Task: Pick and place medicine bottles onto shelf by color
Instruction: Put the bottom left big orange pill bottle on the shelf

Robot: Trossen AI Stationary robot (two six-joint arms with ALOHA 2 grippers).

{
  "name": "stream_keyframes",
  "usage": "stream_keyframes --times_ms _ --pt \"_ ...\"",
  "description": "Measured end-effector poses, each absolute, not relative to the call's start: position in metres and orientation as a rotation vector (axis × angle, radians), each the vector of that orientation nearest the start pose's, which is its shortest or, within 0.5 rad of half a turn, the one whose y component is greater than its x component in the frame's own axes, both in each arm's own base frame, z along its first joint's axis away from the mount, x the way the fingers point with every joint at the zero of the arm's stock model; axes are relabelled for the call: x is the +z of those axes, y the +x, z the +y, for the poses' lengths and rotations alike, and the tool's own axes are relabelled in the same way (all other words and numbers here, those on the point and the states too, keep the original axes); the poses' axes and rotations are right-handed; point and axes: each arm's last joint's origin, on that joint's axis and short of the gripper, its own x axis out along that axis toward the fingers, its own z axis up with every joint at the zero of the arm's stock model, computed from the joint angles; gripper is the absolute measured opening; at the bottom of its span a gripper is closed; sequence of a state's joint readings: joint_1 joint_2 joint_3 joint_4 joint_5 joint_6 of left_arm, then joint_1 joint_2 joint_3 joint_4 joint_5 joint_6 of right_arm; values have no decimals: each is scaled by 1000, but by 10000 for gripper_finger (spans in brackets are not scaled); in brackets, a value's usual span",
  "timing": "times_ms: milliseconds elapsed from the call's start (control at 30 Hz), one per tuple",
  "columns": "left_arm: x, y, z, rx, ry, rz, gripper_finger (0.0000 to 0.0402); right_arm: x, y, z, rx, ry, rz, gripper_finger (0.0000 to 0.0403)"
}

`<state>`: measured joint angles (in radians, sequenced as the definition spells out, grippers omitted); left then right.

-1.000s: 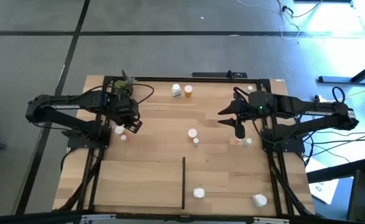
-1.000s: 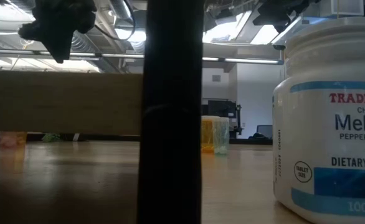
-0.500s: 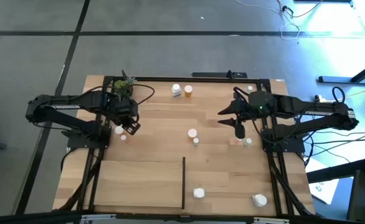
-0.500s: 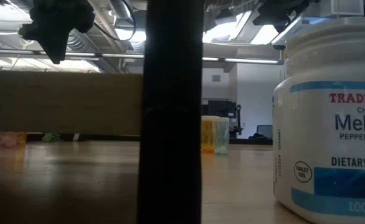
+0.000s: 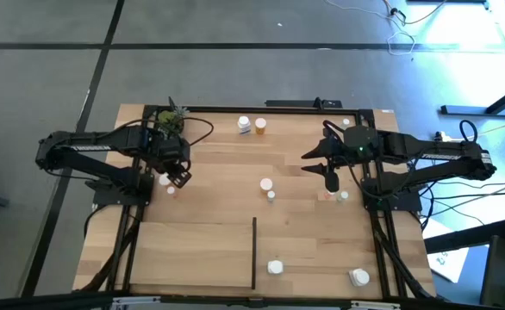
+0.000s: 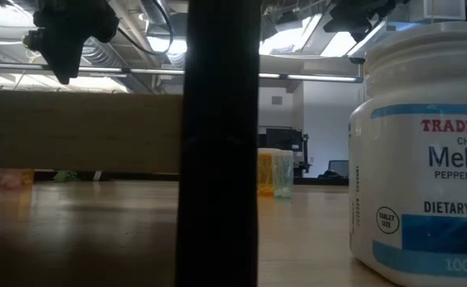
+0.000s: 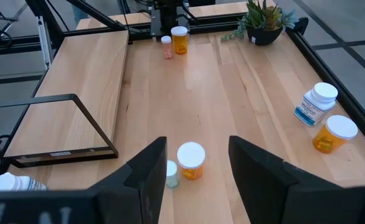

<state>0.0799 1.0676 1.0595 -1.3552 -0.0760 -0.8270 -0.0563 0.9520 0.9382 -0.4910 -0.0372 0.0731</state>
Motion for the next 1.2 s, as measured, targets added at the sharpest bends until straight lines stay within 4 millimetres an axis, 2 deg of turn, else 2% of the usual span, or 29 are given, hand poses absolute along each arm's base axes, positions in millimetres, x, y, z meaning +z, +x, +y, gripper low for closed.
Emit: stream_keyframes --times_ms 200,467,933,1200 --pt "297 158 15 686 -693 1228 239 328 197 -10 -37 95 503 174" --pt "262 153 17 749 -661 1311 303 328 197 -10 -37 95 503 174" --pt "225 145 24 898 -731 1345 309 328 197 -10 -37 93 503 174" --pt "220 143 24 945 -751 1338 309 328 197 -10 -37 94 503 174"
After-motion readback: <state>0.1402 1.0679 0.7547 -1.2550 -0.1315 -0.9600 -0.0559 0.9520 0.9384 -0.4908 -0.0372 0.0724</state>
